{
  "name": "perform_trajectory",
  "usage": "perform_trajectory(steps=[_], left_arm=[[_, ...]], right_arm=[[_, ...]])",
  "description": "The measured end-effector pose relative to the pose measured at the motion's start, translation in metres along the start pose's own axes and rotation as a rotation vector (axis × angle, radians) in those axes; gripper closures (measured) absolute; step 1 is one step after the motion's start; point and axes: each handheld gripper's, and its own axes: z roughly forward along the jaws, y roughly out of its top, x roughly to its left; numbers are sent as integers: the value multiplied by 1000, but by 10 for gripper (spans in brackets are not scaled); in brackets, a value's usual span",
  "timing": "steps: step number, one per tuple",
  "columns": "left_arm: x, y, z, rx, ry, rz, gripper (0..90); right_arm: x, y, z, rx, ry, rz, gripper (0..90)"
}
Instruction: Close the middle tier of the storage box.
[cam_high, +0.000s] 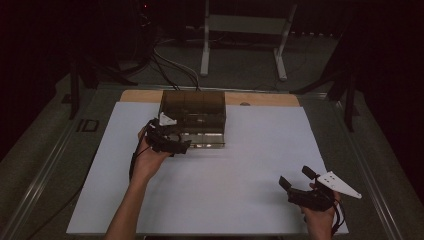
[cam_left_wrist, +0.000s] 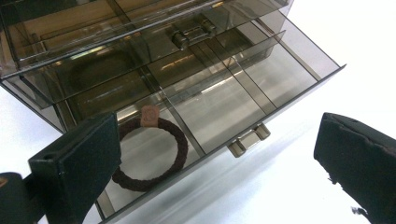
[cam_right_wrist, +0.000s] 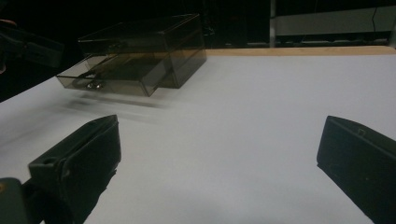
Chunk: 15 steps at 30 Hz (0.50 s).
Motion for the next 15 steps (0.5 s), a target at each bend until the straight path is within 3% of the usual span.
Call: perform_trajectory(steps=[15], left_arm=[[-10,-6,1,1,-17,25,22]], right_arm=[[1,0,0,0,2,-2,0]])
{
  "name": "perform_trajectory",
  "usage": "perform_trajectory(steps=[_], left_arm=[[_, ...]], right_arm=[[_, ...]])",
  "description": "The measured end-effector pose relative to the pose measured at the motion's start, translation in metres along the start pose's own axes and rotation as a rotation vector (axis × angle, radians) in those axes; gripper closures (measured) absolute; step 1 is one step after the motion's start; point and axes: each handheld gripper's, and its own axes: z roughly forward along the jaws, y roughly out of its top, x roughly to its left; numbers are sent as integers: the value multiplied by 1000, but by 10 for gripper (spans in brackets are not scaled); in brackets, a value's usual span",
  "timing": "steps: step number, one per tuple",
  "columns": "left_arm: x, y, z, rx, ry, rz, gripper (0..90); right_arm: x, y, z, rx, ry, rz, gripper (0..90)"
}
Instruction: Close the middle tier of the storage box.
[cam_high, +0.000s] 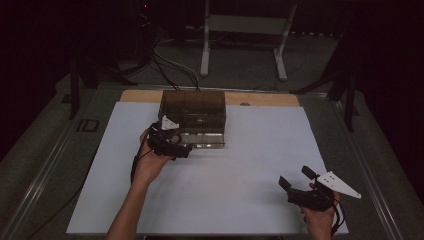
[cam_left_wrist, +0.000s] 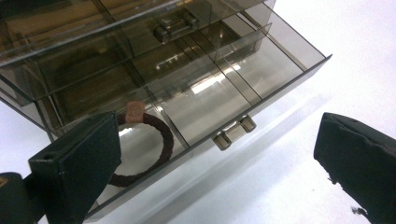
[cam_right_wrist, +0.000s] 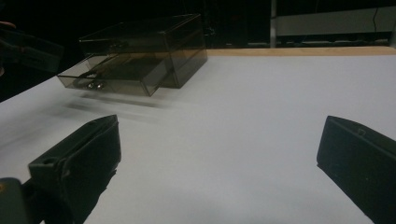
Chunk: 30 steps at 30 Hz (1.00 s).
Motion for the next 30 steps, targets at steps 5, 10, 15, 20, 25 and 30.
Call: perform_trajectory(steps=[5,10,15,20,25,30], left_arm=[[-4,-3,1,5,-30,-10,22],[-8,-6,4,42,-47,19,22],[-12,-6,7,60,-60,41,22],[-15,-6,9,77,-60,56,28],[-17,-7,8,72,-46,62,97],[-15,-10,7,53,-85,51,454]], right_arm=[[0,0,0,1,0,1,0],[0,0,0,2,1,-1,0],[0,0,1,2,1,-1,0],[0,0,0,1,1,0,0],[0,0,1,3,1,1,0],[0,0,1,1,1,2,0]])
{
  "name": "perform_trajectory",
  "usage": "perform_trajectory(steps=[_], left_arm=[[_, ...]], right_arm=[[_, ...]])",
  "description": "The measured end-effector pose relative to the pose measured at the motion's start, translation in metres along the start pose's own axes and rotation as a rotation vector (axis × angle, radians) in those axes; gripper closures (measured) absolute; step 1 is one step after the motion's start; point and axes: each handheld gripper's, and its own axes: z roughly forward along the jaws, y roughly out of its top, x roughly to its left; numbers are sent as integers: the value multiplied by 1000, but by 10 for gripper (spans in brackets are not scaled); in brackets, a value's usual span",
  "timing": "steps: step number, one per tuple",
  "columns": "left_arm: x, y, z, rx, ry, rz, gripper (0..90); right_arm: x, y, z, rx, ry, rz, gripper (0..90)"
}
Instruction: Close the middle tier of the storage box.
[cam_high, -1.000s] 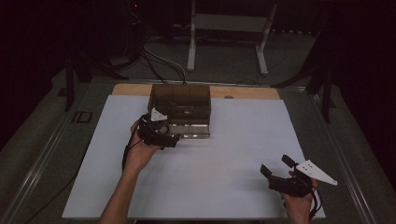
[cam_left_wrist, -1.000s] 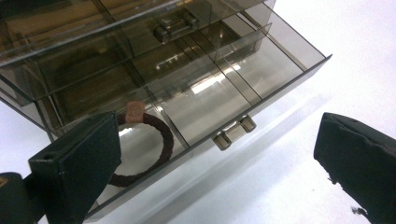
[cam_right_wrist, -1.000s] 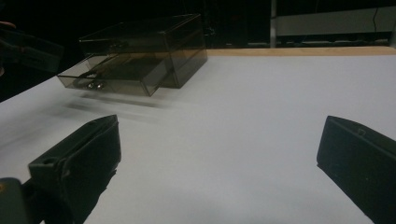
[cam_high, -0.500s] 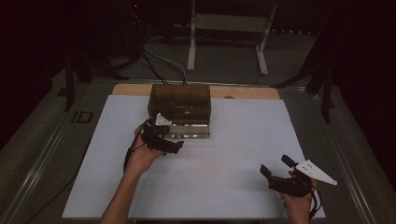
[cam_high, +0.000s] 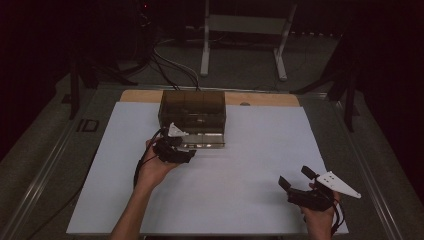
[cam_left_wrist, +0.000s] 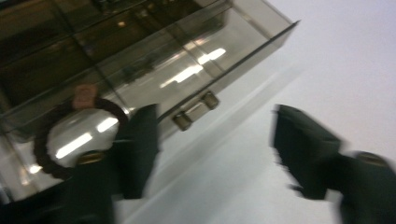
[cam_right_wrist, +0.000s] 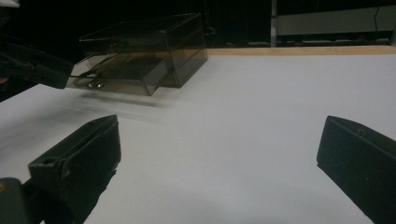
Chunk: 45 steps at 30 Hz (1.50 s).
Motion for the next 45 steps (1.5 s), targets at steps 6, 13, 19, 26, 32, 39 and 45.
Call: perform_trajectory(steps=[6,13,19,26,32,39,45], left_arm=[[-1,-4,5,14,-32,-2,675],[-3,-5,11,30,-20,17,877],[-2,-6,15,50,-4,17,900],[0,-10,20,65,4,7,900],[3,-13,23,71,6,-7,900],[6,-15,27,82,10,-14,900],[9,-15,29,91,17,-19,900]], right_arm=[[0,0,0,0,2,-3,0],[0,0,0,0,1,-1,0],[0,0,-1,-1,0,-1,0],[0,0,-1,-3,2,-1,0],[0,0,-1,-2,2,-1,0],[0,0,-1,-2,2,-1,0],[0,0,-1,-3,3,-1,0]])
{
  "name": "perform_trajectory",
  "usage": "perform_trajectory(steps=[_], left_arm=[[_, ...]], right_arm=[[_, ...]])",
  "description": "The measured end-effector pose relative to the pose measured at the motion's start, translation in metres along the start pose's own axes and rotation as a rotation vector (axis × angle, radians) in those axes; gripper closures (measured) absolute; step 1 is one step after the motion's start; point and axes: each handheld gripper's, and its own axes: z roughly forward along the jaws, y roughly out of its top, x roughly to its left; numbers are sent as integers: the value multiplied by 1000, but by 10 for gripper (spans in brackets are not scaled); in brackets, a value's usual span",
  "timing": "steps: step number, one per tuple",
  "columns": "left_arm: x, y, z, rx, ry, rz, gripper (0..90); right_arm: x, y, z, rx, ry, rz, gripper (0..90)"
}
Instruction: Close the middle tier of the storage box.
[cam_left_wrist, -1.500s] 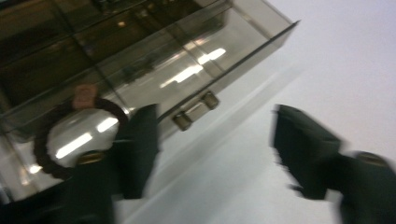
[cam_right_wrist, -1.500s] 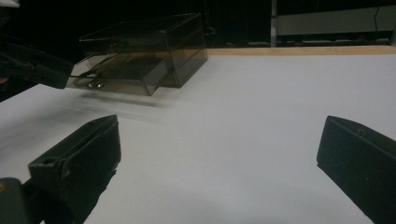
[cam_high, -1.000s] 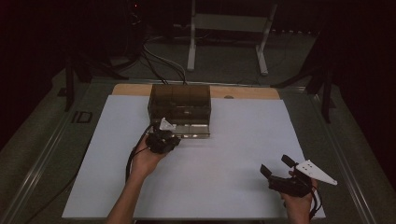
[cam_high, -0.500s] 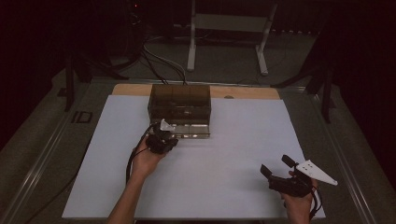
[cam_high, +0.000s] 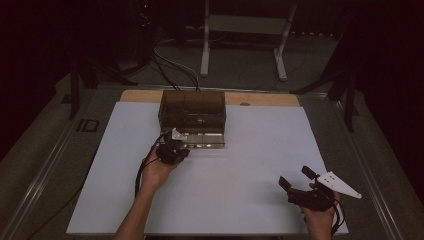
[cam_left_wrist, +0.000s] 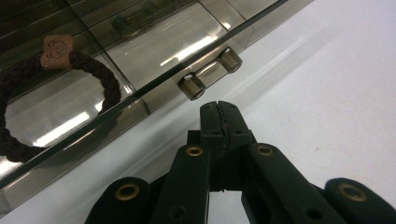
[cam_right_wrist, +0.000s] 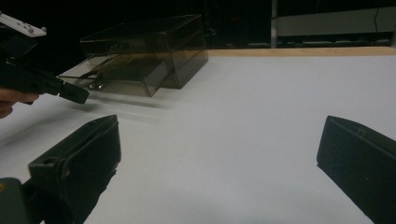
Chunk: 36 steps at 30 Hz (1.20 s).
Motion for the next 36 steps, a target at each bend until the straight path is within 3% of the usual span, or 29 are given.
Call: perform_trajectory(steps=[21,36], left_arm=[[8,2,4,17,36,16,900],[10,4,6,8,59,-2,900]], right_arm=[[0,0,1,3,0,2,0],[0,0,0,3,-1,1,0]])
